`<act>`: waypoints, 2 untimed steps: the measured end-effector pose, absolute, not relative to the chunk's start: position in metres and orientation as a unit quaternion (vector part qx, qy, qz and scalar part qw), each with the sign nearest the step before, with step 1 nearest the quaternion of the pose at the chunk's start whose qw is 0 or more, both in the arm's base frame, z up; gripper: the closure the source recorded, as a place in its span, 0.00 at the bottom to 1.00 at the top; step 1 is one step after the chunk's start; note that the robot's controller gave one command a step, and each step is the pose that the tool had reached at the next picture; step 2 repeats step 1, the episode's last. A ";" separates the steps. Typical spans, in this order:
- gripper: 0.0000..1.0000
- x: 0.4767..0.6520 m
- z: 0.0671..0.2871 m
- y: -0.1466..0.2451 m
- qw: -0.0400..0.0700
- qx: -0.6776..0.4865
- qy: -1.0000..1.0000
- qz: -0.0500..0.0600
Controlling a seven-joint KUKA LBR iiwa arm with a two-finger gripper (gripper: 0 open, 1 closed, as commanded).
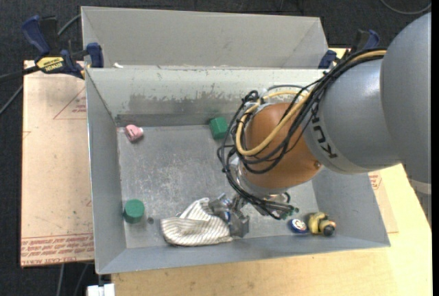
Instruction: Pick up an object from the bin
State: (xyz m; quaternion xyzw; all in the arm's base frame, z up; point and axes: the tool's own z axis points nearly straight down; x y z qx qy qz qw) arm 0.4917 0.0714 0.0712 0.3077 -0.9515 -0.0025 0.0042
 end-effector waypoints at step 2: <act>1.00 0.492 0.071 0.071 0.004 0.308 -0.951 -0.002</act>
Offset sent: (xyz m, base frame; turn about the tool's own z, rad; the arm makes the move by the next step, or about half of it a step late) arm 0.0028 0.0264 0.1083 0.0081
